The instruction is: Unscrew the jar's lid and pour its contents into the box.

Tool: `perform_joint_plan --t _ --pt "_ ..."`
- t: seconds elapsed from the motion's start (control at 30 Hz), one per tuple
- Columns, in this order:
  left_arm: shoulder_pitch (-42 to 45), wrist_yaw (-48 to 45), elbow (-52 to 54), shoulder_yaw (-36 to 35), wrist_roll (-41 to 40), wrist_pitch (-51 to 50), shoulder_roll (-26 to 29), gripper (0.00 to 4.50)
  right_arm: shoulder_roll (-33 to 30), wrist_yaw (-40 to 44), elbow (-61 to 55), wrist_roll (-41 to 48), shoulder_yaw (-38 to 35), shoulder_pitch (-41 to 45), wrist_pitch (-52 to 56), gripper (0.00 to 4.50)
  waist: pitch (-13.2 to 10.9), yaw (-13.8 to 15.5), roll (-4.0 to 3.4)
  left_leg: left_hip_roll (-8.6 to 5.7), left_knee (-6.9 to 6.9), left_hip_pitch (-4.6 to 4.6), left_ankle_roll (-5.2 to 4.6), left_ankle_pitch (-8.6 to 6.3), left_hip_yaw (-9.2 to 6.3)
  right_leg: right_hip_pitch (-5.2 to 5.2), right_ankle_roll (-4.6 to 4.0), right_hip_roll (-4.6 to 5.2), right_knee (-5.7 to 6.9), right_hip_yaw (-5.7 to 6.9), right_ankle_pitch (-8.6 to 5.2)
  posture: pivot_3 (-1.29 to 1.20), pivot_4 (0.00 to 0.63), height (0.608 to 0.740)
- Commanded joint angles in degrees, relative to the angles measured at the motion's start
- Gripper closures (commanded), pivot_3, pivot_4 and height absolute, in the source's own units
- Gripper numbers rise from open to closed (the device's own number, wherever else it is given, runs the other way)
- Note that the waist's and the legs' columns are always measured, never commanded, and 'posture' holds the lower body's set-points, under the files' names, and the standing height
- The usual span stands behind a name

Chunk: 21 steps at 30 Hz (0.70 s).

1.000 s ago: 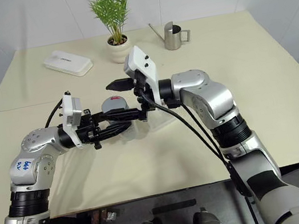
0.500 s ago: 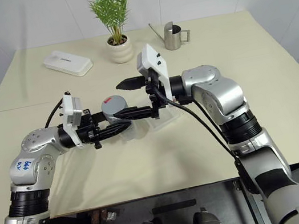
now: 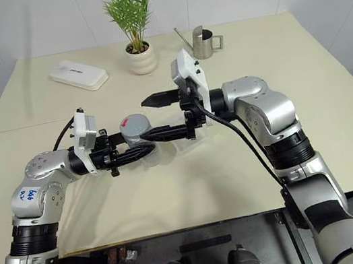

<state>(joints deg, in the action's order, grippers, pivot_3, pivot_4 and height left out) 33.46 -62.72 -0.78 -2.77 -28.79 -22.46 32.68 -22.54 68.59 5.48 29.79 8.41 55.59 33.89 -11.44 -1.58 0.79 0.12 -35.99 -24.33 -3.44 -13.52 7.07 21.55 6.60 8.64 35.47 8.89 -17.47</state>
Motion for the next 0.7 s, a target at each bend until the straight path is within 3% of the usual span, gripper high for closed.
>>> perform_joint_plan --t 0.03,0.53,0.63,0.7 --pt "0.3 -0.4 2.0 -1.0 -0.7 0.8 0.8 2.60 0.1 0.0 -2.6 1.0 -0.7 1.3 0.5 0.02 0.0 0.0 0.00 0.00 0.00 0.00 0.00 0.00 0.00 0.00 0.00 0.00 0.00 0.00 0.00 0.00 0.150 0.740" --pt "0.0 -0.1 2.6 -0.8 -0.7 0.8 0.5 2.60 5.4 -5.1 -0.6 -2.8 2.4 3.8 1.5 0.02 0.0 0.0 0.00 -0.01 -0.01 0.00 0.00 0.00 -0.02 0.00 0.00 0.00 0.02 0.00 0.00 0.00 0.150 0.740" --pt "-0.1 -0.1 2.7 -0.9 -0.7 0.8 0.7 2.60 5.9 -5.1 -0.6 -2.4 2.0 3.7 1.5 0.65 0.0 0.0 0.00 -0.01 -0.01 0.00 0.00 0.00 -0.01 0.00 0.00 0.00 0.02 0.00 0.00 0.00 0.150 0.740" --pt "-0.2 0.0 2.8 -0.9 -0.7 0.7 0.8 2.60 6.1 -5.2 -0.9 -2.0 1.5 3.6 1.4 1.33 0.0 0.0 0.00 0.00 -0.01 0.00 0.00 0.00 -0.01 0.00 0.00 -0.01 0.02 0.00 0.00 0.00 0.150 0.740"
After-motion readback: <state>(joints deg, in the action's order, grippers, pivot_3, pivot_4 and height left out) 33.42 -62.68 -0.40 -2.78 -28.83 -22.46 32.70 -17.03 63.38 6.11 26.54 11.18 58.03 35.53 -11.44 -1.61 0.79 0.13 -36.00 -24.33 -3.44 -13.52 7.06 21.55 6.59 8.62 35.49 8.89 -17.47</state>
